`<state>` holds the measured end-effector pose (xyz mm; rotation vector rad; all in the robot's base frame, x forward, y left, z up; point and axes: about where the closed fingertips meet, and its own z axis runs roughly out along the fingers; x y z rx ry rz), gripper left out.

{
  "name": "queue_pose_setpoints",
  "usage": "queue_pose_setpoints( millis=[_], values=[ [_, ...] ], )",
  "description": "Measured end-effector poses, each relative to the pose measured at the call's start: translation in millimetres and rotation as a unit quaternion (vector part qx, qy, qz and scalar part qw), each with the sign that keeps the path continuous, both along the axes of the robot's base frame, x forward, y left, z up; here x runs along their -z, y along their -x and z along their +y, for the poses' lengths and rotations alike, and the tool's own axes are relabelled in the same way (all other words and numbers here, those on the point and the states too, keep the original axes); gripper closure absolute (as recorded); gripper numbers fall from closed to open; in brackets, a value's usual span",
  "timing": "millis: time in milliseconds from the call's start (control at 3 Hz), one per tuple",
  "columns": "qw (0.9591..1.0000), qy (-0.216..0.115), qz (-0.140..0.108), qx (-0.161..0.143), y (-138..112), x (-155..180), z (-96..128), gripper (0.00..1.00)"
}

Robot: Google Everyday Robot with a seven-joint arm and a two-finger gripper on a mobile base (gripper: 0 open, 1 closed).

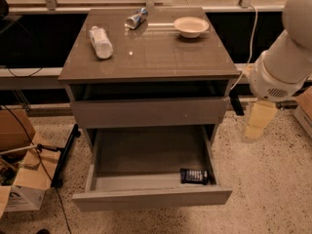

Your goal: Pick rxbar blueberry from middle drawer and place on counter

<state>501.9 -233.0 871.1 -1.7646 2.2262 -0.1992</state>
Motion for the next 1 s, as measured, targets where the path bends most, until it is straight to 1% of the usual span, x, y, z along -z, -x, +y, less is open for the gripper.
queue_pose_setpoints(
  millis=[333, 667, 1000],
  values=[
    [0.9999, -0.007, 0.012, -0.006, -17.7, 39.0, -17.4, 0.0],
    [0.9998, -0.008, 0.017, -0.007, -18.7, 44.3, -17.1, 0.0],
    [0.9995, 0.001, 0.031, 0.002, -13.2, 61.3, -13.1, 0.0]
  ],
)
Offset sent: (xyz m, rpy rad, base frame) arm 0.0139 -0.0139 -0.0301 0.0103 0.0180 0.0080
